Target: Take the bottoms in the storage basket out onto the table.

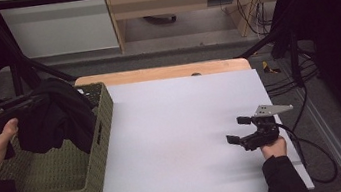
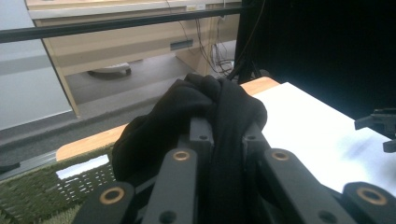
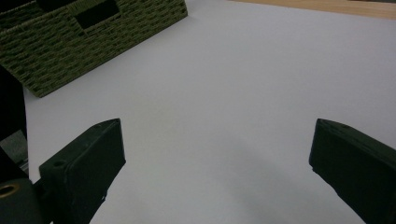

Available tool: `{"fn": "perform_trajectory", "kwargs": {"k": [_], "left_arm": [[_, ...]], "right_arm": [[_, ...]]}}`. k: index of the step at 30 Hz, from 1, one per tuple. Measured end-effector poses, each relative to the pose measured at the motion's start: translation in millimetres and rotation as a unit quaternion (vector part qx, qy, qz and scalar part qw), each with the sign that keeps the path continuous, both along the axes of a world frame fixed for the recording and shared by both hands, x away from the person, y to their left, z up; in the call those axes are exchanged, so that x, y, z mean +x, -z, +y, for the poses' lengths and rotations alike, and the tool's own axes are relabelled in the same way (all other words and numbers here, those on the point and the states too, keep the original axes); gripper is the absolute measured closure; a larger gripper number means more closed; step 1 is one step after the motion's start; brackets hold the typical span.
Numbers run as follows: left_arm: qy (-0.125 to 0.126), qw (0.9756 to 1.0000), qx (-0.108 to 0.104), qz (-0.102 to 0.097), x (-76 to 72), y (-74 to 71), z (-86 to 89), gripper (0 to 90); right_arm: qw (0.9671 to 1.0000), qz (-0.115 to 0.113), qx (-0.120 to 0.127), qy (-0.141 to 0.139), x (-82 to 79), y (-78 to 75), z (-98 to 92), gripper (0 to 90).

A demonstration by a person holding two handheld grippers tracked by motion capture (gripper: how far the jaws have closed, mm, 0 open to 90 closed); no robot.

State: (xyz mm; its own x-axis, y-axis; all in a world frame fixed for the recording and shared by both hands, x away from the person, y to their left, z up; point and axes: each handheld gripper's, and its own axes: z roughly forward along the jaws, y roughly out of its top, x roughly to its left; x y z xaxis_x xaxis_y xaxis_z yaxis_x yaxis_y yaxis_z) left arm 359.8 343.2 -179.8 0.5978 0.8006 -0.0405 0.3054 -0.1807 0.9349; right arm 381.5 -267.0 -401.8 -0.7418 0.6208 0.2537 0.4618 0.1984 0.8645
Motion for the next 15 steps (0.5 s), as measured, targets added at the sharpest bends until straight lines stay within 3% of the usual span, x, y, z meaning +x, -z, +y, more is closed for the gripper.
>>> {"fn": "perform_trajectory", "kwargs": {"k": [15], "left_arm": [[0.033,0.9994,-0.005,0.0,4.2,-10.1,-28.9,80.5]], "right_arm": [[1.0,0.0,0.0,0.0,0.1,0.0,-0.1,4.0]]}}
